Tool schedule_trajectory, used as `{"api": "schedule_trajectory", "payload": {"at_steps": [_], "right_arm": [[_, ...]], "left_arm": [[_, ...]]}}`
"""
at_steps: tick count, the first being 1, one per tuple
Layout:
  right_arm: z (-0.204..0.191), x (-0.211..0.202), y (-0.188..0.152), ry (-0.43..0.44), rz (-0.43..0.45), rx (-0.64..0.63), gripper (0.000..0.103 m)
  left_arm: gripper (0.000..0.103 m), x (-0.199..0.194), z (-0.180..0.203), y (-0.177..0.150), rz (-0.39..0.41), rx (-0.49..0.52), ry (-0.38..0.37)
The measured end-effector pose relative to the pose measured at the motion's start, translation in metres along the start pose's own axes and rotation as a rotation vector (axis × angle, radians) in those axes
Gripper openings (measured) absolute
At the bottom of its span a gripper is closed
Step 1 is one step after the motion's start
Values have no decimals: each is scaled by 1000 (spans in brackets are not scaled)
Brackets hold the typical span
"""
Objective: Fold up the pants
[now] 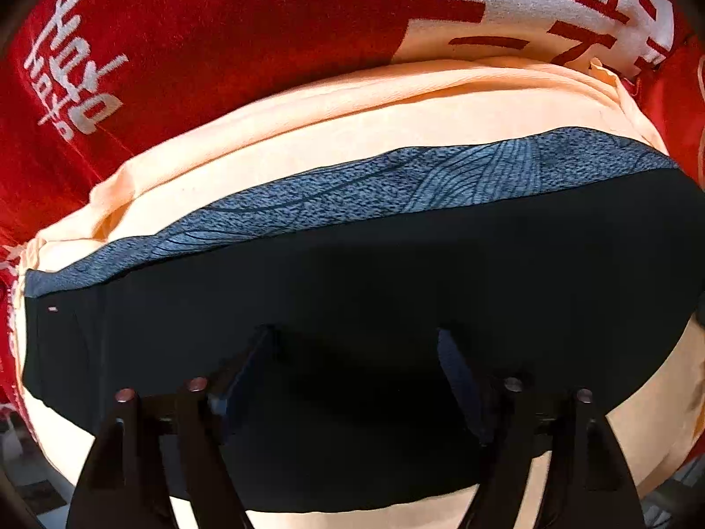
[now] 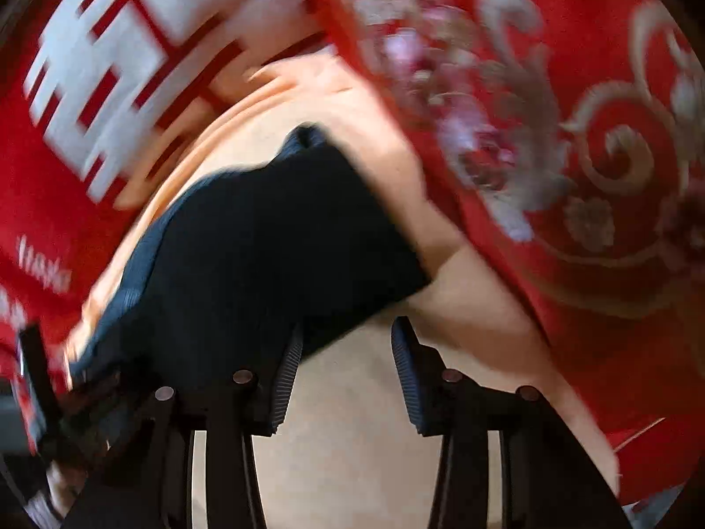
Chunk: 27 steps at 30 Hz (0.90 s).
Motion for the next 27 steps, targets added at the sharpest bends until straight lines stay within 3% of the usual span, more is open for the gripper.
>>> {"api": "schedule_trajectory", "payload": {"at_steps": [3,4,5,6,9,12,14,17,19,21,25,27], "right_arm": [[3,10,8,24,20,84,45],[3,12,10,24,21,96,40],[0,9,12,12,32,75,23],[-5,2,15,-8,55,39,21],[-11,-23,19,-57,126,-81,20],[11,-16,9,-172,32,-51,25],[6,-39,10,-138,81,-66,26],[-25,-73,26,-93,205,-205,30],[-40,-66,48,-77,187,-265,32],[-41,-36,72,-76,101,-251,32],[-37,4,91,-76,3,-231,32],[-41,19,90,-65,-41,-243,32]], "left_arm": [[82,2,-2,-2,-3,-9,-8],[82,2,-2,-3,-4,-9,-5],[82,1,-2,-3,-5,-9,-2],[82,0,-3,-4,-9,-8,4],[82,-9,3,0,4,-9,-19],[82,-7,12,3,3,-4,-29],[82,3,17,0,-28,5,-22],[84,5,18,-1,4,0,-15],[84,5,17,-3,12,-2,-24],[85,6,12,-5,7,-11,-32],[85,6,7,-10,5,-30,-35],[87,7,10,3,18,-30,-28]]}}
Point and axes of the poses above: each gripper's, at about its wrist camera, not at the fingertips, and x roughly the way its jaws point, z to its right, y to its top, the point moved 8 cm from there along x, roughly the way its jaws point, and after that the axes turned 2 degrees about -y, right-handed, at the moved point
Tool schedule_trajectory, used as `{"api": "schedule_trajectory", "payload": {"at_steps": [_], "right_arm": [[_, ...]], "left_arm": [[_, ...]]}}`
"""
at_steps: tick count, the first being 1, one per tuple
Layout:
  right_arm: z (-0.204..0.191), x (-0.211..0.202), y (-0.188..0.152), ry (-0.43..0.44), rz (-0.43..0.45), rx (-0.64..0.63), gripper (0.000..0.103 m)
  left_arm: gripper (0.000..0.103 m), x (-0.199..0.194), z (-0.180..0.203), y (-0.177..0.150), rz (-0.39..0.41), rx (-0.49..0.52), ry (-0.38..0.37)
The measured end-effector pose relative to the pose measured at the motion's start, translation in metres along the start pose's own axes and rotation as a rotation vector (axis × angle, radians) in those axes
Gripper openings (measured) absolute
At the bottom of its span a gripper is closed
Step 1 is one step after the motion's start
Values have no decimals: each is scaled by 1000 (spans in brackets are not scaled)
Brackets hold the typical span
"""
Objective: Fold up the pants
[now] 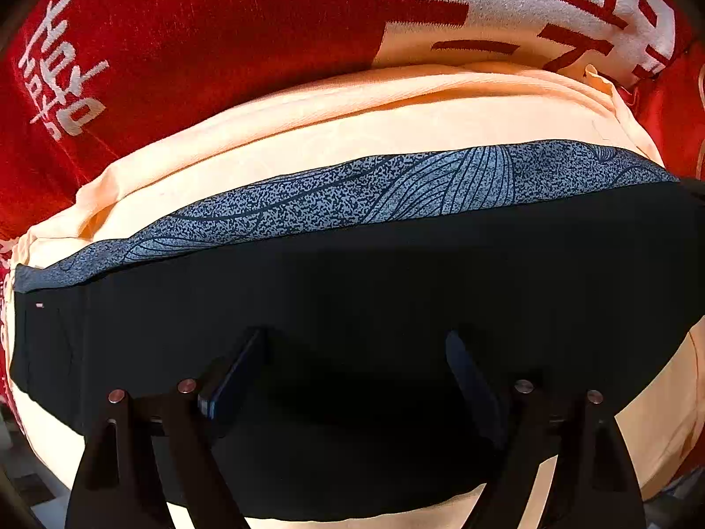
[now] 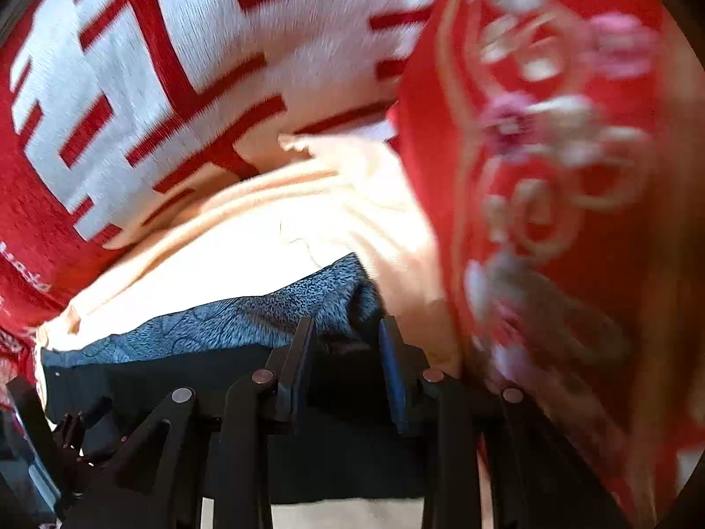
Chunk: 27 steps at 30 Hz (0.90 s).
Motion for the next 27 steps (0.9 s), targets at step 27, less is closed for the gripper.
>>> {"api": "schedule_trajectory", "payload": {"at_steps": [27], "right_arm": [[-18,29,-1,-132,69,-223,18]], "left_arm": [[101,27,-31,37,21,-125,10]]}}
Point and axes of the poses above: each gripper's, at about its wrist camera, not at the fingertips, and x roughly the way its jaws point, z to its right, y to its top, the point moved 8 cm from there along x, roughly the way its jaws point, and after that the axes turned 2 degrees about -y, right-handed, at the moved point
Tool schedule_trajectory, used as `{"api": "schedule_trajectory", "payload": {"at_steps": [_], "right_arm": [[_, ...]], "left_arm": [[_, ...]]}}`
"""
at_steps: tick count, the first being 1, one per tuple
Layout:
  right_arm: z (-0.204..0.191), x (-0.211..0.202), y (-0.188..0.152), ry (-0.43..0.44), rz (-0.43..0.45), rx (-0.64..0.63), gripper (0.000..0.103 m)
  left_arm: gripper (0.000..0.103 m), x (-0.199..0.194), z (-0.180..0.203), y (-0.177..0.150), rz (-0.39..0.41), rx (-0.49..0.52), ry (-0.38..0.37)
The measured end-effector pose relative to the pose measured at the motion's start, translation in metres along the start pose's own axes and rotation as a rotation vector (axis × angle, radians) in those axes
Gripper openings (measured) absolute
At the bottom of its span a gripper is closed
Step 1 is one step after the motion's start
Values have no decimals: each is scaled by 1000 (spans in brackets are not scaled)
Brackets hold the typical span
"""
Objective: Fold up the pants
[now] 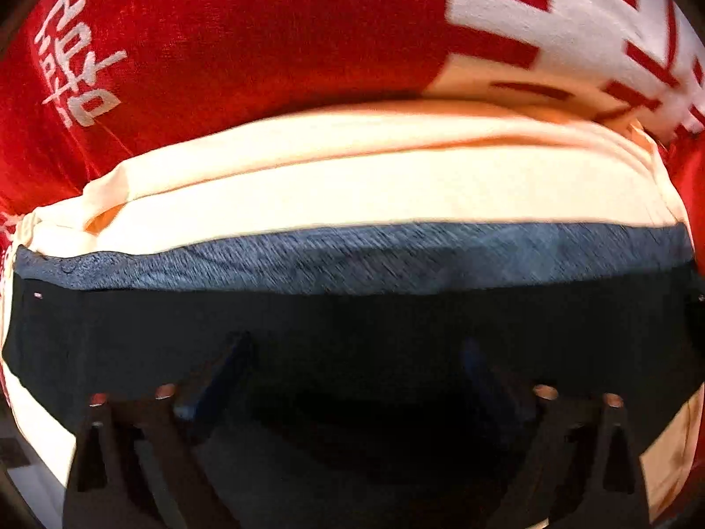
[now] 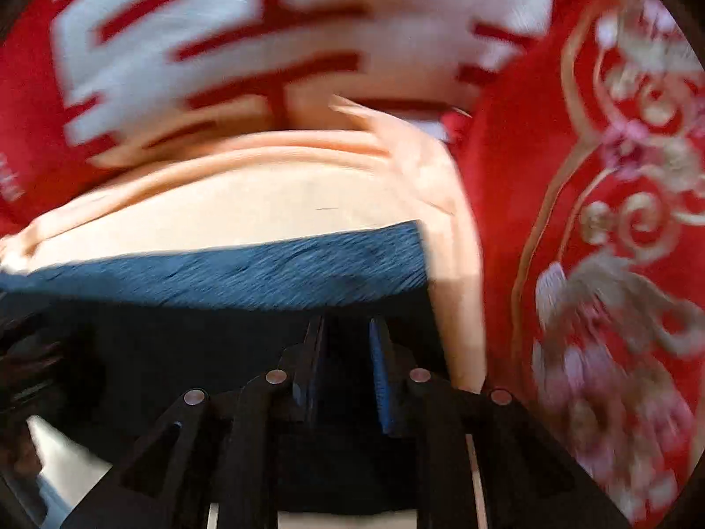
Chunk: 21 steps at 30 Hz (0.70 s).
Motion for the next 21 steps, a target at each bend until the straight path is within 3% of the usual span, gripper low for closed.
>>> {"api": "schedule_trajectory", "payload": {"at_steps": [2,4,5,8,15,21], "right_arm": [[8,-2,8,34,10,76,18],[9,-11,8,-17,9,71,26],[9,-18,5,-56,13,56,32],[4,-36,-11,-34,15,67,57],[-23,-60,-69,10,-52,116,57],[-86,-55,-109,43,-107,120,57]], "left_arm": [[101,0,-7,2,-20,-33,-26],[101,-4,-19,0,-17,-46,-15],[101,-7,-27,-2,-19,-43,1],[101,-16,-52,-14,-30,-43,44],[101,-31,-113,-55,-55,-82,62],[101,-28,-143,-72,-70,-87,24]]}}
Point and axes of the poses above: each gripper's, at about its wrist camera, not at the fingertips, and x roughly the way its jaws point, z to its right, y to its top, the point moved 8 cm from there along x, roughly the way its jaws point, and after that the axes turned 2 degrees about -y, right-handed, at the moved point
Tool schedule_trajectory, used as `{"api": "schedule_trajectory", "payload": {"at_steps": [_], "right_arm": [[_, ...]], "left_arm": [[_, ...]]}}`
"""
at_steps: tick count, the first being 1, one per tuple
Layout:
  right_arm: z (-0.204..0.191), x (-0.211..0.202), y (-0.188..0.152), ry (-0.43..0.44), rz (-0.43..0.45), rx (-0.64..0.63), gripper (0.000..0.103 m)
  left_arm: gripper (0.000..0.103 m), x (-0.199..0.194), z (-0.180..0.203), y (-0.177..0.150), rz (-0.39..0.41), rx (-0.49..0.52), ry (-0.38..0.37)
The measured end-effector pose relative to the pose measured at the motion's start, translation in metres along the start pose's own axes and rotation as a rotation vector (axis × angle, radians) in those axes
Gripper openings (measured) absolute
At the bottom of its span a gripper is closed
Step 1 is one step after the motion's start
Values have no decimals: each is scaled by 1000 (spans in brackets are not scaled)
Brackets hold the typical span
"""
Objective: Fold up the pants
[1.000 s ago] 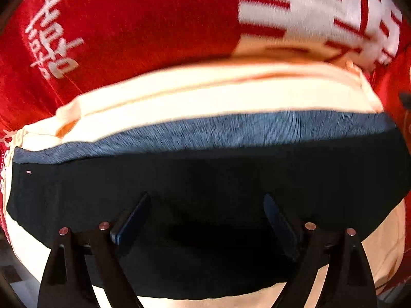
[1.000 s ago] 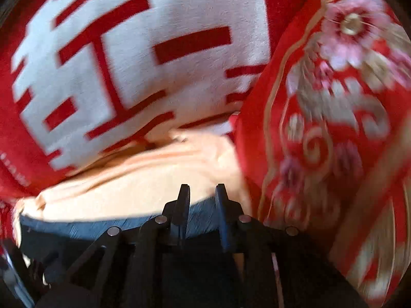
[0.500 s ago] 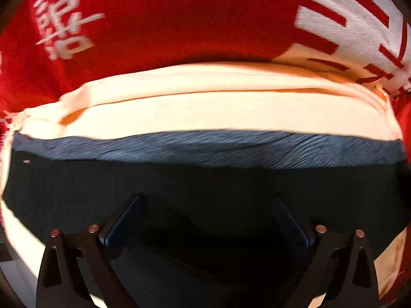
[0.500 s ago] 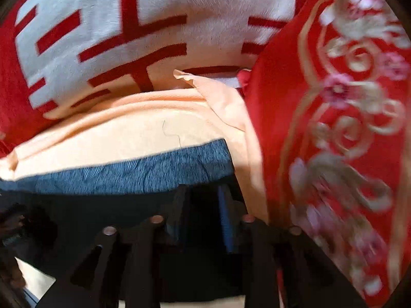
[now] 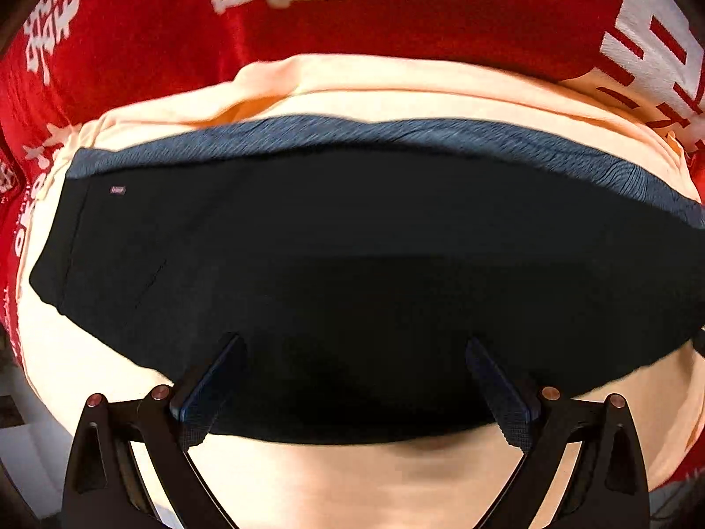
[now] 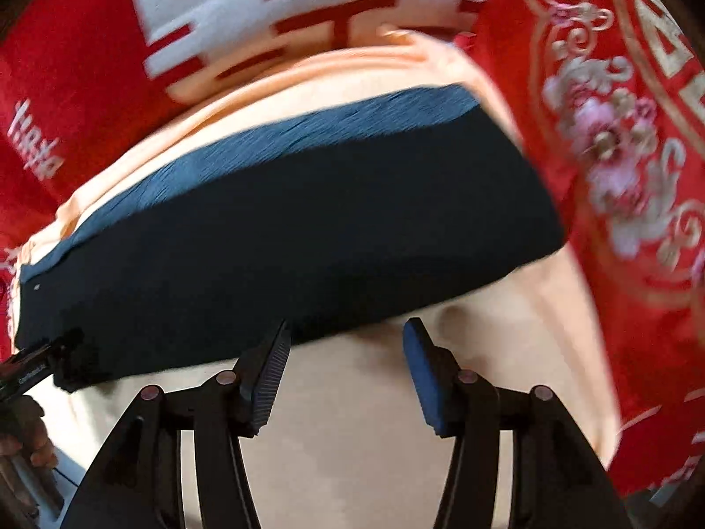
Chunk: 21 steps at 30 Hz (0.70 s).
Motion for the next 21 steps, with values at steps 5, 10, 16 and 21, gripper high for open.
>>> {"api": "schedule_trajectory", "payload": {"at_steps": [5,10,16,21], "right_arm": [[-56,-16,-35,51,-11,20,57],[-141,-18,-70,192,-35,38,57],[-256,-4,-111,414,-103,-3,57],[-319,13,-139,498,-161,-29,57]], "left_arm": [[101,-2,-45,-4,2,41,-35],[101,-4,-121,3,18,58,-24],[101,-5,-213,22,66,26,60],[101,16,-283,40,107,-19,139]]}}
Point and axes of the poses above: each gripper's, at about its wrist camera, not at the fingertips, and x roughly the way its jaws point, z to its right, y to its top, the point moved 8 cm from there along x, roughly the way its jaws point, and after that the axes turned 2 degrees about -y, right-handed, at the moved point
